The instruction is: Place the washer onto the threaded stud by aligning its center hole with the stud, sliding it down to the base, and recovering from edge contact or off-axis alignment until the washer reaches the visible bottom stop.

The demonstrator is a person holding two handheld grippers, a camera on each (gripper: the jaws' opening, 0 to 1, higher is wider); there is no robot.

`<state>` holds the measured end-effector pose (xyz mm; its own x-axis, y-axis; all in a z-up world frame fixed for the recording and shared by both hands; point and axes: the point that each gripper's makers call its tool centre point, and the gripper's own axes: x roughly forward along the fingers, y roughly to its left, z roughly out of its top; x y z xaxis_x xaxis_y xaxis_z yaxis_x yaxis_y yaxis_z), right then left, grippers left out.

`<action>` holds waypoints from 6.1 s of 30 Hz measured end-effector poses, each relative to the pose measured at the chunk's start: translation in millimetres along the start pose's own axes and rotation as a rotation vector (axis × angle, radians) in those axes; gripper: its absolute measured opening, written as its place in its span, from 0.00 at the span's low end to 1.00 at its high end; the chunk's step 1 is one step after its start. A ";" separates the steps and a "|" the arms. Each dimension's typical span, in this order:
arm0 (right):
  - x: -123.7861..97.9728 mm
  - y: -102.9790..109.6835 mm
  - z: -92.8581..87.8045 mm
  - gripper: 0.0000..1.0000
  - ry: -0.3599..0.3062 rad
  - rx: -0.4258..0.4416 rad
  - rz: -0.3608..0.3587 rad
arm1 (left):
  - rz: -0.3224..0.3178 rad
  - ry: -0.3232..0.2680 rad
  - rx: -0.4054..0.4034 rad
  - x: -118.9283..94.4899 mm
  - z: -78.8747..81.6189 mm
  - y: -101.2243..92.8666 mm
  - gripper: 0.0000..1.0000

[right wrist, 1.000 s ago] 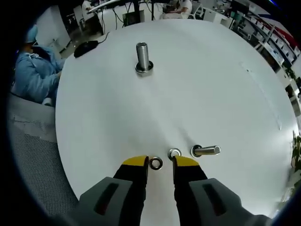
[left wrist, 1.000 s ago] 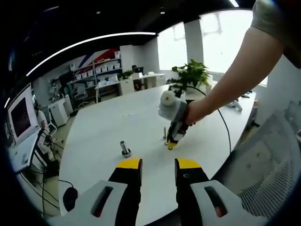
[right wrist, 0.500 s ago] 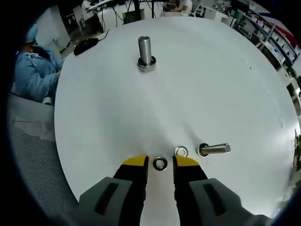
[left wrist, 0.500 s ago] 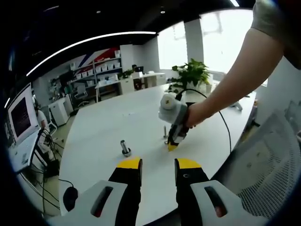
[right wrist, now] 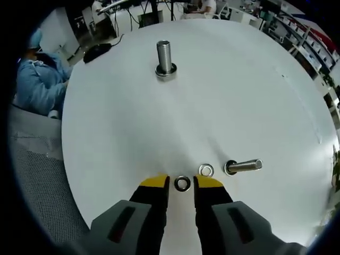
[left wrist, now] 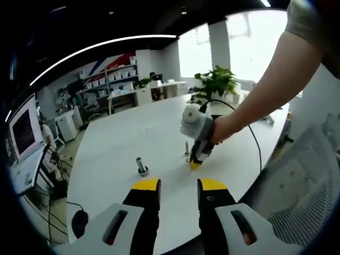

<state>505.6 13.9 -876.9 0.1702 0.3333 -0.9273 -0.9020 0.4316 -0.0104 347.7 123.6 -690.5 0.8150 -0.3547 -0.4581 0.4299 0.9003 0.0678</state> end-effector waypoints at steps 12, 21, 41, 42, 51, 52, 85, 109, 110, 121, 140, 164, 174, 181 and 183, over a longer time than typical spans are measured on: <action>-0.4 -0.1 -2.8 0.19 -0.004 0.011 0.002 | 0.003 0.003 0.002 -0.2 -0.4 -0.2 0.26; -0.5 -3.1 -4.3 0.15 -0.017 0.025 0.002 | 0.004 0.005 0.004 -0.3 -1.0 -0.3 0.26; -1.3 -4.3 -5.4 0.04 -0.025 0.012 -0.004 | 0.003 0.011 0.003 0.4 -2.4 0.1 0.26; -1.4 -3.8 -5.0 0.04 -0.021 0.012 -0.004 | 0.003 0.010 0.004 0.4 -2.3 0.1 0.26; -0.8 -4.4 -5.7 0.04 -0.026 0.025 0.007 | -0.004 0.016 0.007 1.1 -2.8 -1.6 0.26; -0.5 -4.4 -5.6 0.04 -0.027 0.024 0.007 | -0.003 0.015 0.006 1.0 -2.7 -1.3 0.26; -5.2 9.8 -14.8 0.18 -0.024 -0.006 0.020 | -0.005 0.021 0.009 1.5 -3.8 -2.3 0.26; -17.3 5.9 -46.1 0.20 0.003 0.003 0.017 | -0.012 0.029 0.012 1.9 -5.0 -3.6 0.26; -17.9 5.5 -47.6 0.20 0.007 0.001 0.016 | -0.012 0.029 0.012 1.9 -5.1 -3.6 0.26; -23.3 0.8 -59.6 0.22 0.024 0.002 0.013 | -0.017 0.036 0.017 2.4 -6.1 -5.2 0.26; -32.2 -2.2 -79.1 0.23 0.053 0.014 0.008 | -0.019 0.042 0.015 2.7 -7.4 -5.7 0.26; -36.3 -5.7 -92.6 0.23 0.071 0.031 0.003 | -0.021 0.049 0.018 3.1 -8.7 -6.3 0.26; -36.2 -8.4 -92.6 0.20 0.075 0.048 -0.002 | -0.023 0.054 0.020 2.9 -9.9 -7.1 0.26; -36.4 -9.3 -92.3 0.19 0.085 0.044 -0.002 | -0.024 0.054 0.021 2.7 -9.9 -7.3 0.26; -36.7 -9.2 -92.2 0.18 0.089 0.046 -0.002 | -0.025 0.054 0.021 3.1 -10.1 -7.3 0.26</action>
<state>471.1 -79.6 -877.2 0.1344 0.2578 -0.9568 -0.8824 0.4705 0.0028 343.1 118.4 -701.4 0.7820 -0.3621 -0.5073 0.4582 0.8858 0.0739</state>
